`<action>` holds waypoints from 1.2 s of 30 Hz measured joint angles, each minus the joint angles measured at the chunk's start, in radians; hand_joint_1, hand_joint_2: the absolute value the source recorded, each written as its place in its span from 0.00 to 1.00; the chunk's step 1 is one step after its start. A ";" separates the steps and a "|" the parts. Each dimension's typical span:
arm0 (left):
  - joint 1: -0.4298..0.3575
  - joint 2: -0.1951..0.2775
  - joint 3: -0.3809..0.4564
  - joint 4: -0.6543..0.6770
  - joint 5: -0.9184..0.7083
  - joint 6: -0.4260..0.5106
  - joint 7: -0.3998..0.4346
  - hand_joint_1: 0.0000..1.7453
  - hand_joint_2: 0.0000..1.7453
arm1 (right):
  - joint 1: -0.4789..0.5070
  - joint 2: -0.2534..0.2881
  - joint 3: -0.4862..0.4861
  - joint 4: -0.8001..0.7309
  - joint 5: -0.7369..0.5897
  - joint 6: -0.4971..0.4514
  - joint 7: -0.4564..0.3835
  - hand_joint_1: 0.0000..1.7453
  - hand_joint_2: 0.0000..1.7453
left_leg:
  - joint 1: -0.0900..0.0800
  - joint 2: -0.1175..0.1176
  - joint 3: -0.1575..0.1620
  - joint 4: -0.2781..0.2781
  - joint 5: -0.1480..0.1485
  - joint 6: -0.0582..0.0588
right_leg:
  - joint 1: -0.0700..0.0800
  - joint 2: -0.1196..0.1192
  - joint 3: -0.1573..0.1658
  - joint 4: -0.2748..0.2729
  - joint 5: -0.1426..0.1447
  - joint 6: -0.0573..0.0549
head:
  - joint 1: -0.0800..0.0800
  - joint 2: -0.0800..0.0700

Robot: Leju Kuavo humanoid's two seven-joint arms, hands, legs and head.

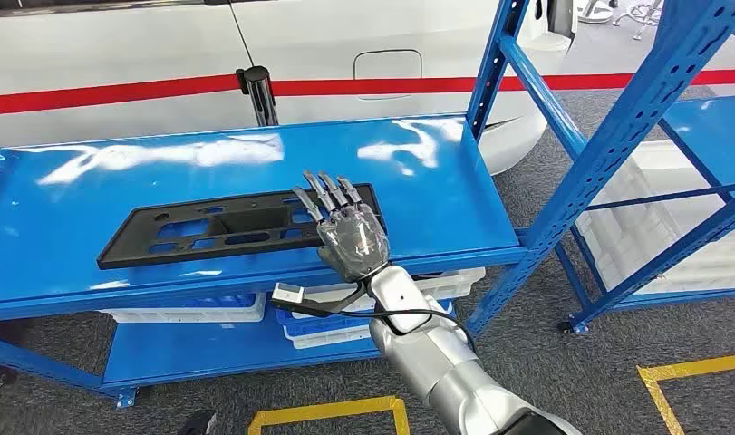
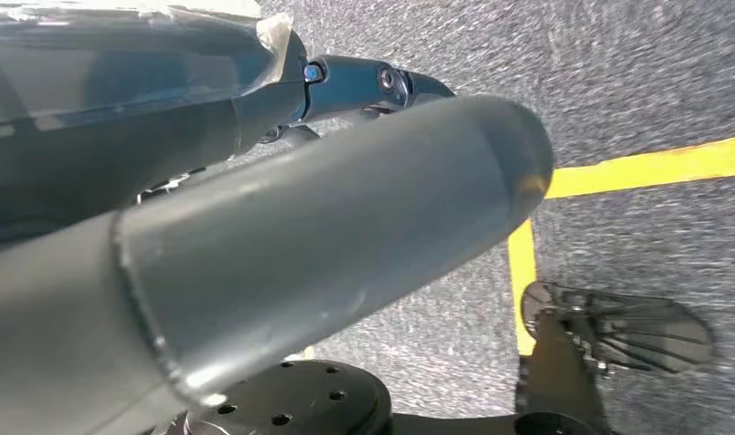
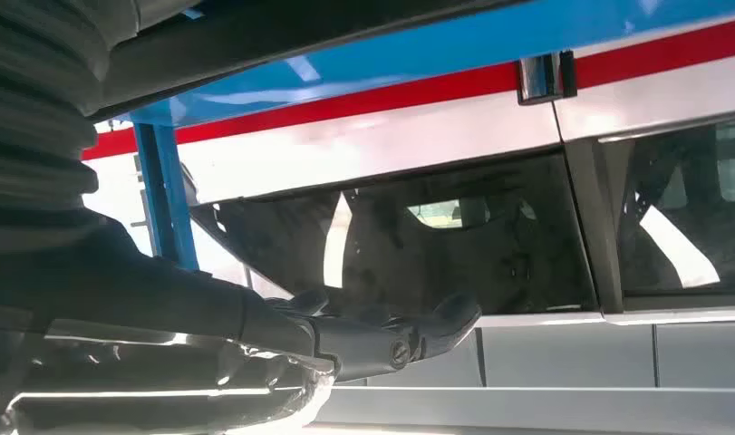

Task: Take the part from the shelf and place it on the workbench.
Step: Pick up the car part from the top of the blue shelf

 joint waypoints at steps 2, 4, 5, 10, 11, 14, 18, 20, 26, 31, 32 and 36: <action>-0.001 0.000 0.000 0.000 0.000 0.000 0.000 0.00 0.00 | 0.000 0.002 0.000 0.001 0.000 0.000 -0.001 0.00 1.00 | -0.003 -0.001 0.002 0.001 -0.006 -0.006 | 0.001 0.000 0.012 -0.017 0.003 -0.009 | -0.001 0.000; -0.002 0.000 0.000 0.000 0.000 0.000 0.000 0.00 0.00 | -0.001 0.004 0.001 0.003 -0.001 0.000 -0.002 0.00 1.00 | -0.003 -0.002 0.005 0.000 -0.015 -0.017 | 0.004 0.002 0.022 -0.032 0.003 -0.025 | -0.001 0.000; -0.002 0.000 0.000 0.000 0.000 0.001 0.000 0.00 0.00 | -0.001 0.005 0.001 0.004 -0.002 0.000 -0.002 0.00 1.00 | 0.000 0.000 0.006 -0.001 -0.018 -0.023 | 0.003 0.003 0.023 -0.033 0.002 -0.032 | -0.001 0.000; -0.004 0.000 0.000 -0.001 0.000 0.002 0.000 0.00 0.00 | -0.005 0.023 0.001 0.010 -0.011 0.000 -0.017 0.00 1.00 | 0.007 0.005 -0.101 0.211 -0.113 -0.041 | 0.000 0.008 0.046 -0.039 -0.011 -0.068 | -0.009 0.000; -0.003 0.000 0.000 -0.001 0.000 0.003 0.000 0.00 0.00 | -0.004 0.027 0.002 0.014 -0.014 0.000 -0.022 0.00 1.00 | 0.007 0.004 -0.139 0.267 -0.126 -0.042 | 0.002 0.009 0.049 -0.039 -0.015 -0.071 | -0.009 0.000; 0.000 0.001 0.002 -0.001 -0.001 0.006 0.000 0.00 0.00 | -0.005 0.040 0.006 0.029 -0.026 0.000 -0.040 0.00 1.00 | 0.007 0.005 -0.158 0.233 -0.054 -0.037 | 0.004 0.014 0.066 -0.039 -0.028 -0.069 | -0.009 0.000; -0.004 0.001 0.006 0.000 -0.002 0.008 -0.001 0.00 0.00 | -0.021 0.068 0.022 0.064 -0.091 0.001 -0.083 0.00 1.00 | -0.001 0.009 -0.071 0.028 0.042 -0.020 | 0.015 0.017 0.083 -0.038 -0.046 -0.054 | -0.009 0.000; -0.006 0.000 0.010 -0.001 -0.001 0.009 -0.001 0.00 0.00 | -0.028 0.074 0.048 0.081 -0.157 0.012 -0.096 0.00 1.00 | -0.005 0.007 -0.063 0.020 0.036 -0.012 | 0.018 0.015 0.085 -0.042 -0.049 -0.043 | -0.008 0.000; -0.006 -0.002 0.034 -0.001 0.010 0.027 0.000 0.00 0.00 | -0.048 0.075 0.205 0.093 -0.362 0.079 -0.108 0.00 1.00 | -0.016 0.000 -0.053 0.014 0.035 -0.009 | 0.023 0.008 0.102 -0.047 -0.055 -0.043 | -0.004 0.000; -0.001 -0.003 0.054 -0.001 0.021 0.034 0.000 0.00 0.00 | -0.045 0.075 0.314 0.080 -0.424 0.103 -0.135 0.00 1.00 | -0.022 -0.001 -0.053 0.014 0.031 -0.002 | 0.021 0.008 0.102 -0.052 -0.056 -0.043 | -0.003 0.000; 0.001 -0.003 0.058 -0.001 0.023 0.035 0.000 0.00 0.00 | -0.044 0.075 0.330 0.074 -0.433 0.109 -0.140 0.00 1.00 | -0.023 -0.001 -0.053 0.014 0.031 -0.002 | 0.021 0.008 0.102 -0.052 -0.055 -0.042 | -0.004 0.000; 0.010 -0.002 0.074 -0.001 0.030 0.036 0.000 0.00 0.00 | -0.034 0.075 0.381 0.028 -0.462 0.137 -0.160 0.00 1.00 | -0.024 -0.002 -0.052 0.014 0.031 0.000 | 0.020 0.008 0.102 -0.053 -0.056 -0.038 | -0.004 0.000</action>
